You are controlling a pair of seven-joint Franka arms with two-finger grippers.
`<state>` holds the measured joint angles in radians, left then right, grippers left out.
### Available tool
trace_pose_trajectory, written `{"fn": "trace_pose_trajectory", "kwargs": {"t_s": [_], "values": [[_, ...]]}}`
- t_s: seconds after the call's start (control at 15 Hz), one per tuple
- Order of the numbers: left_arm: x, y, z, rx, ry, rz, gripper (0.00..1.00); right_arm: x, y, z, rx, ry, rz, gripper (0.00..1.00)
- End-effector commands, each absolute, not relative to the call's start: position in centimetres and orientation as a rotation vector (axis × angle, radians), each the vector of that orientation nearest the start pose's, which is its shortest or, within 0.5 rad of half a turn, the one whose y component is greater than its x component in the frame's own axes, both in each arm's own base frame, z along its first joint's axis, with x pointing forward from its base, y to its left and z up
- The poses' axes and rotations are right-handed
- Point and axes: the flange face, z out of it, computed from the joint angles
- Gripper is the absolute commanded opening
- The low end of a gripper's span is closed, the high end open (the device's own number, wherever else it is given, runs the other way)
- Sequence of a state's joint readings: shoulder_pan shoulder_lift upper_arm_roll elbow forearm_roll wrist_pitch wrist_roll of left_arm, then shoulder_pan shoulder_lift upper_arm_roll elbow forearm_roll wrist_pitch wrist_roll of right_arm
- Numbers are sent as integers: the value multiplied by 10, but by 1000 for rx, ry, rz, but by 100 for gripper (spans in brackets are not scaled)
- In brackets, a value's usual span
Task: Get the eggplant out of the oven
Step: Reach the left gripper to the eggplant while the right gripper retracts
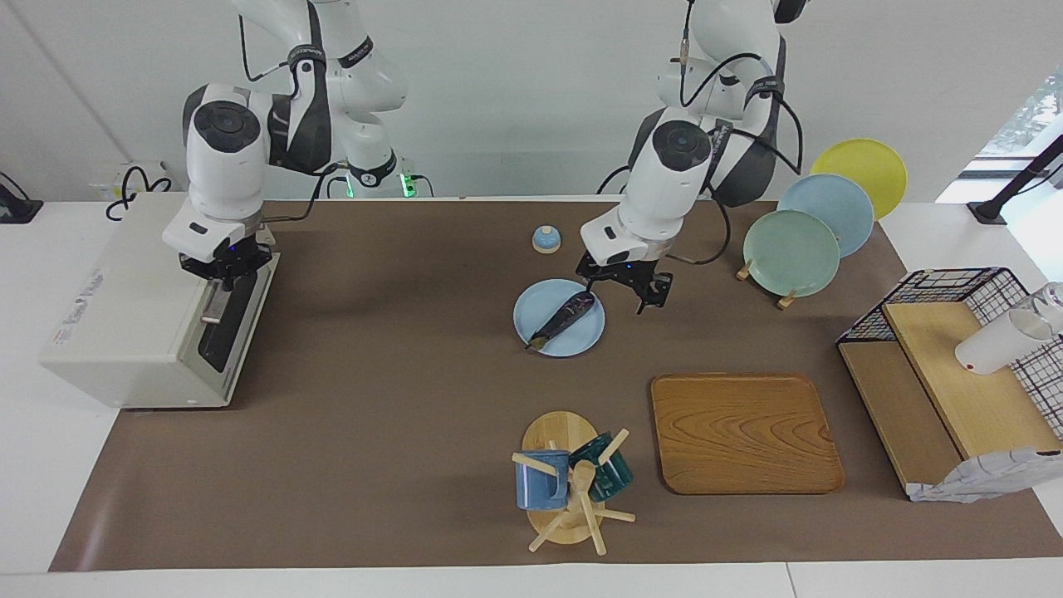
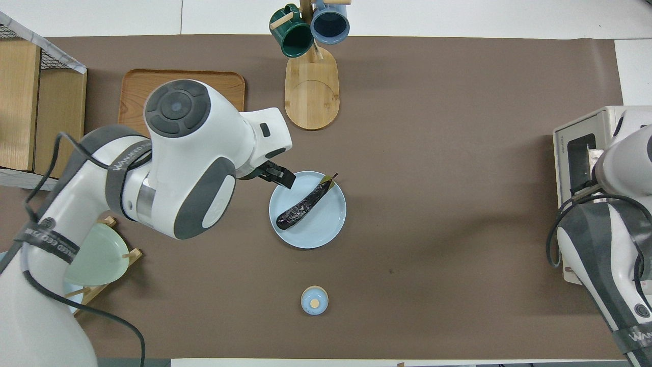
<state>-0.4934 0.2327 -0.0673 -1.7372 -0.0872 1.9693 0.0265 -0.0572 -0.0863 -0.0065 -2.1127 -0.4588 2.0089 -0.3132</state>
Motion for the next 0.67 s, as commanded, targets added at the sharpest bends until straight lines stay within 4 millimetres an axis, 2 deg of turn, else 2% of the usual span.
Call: {"fn": "trace_pose_trajectory", "kwargs": {"t_s": [0.0,0.13,0.2,0.27,0.4,0.47,0.6], "values": [[529,-343,426,-3074,1024,57,100,522,-84,468,-3408,-683,252,0],[528,-344,414,-3048,1087,88,100,529,-76,525,-3303,-488,207,1],[527,-345,406,-3038,1106,109,100,530,-73,550,-3261,-443,185,6],[517,-357,395,-3020,1141,127,100,532,-64,570,-3227,-433,169,6],[509,-357,378,-3016,1144,132,100,531,-53,604,-3159,-404,126,6],[505,-359,372,-3009,1153,147,100,536,-45,613,-3134,-391,103,8],[494,-365,362,-2993,1176,182,100,539,-27,615,-3139,-379,102,15]]}}
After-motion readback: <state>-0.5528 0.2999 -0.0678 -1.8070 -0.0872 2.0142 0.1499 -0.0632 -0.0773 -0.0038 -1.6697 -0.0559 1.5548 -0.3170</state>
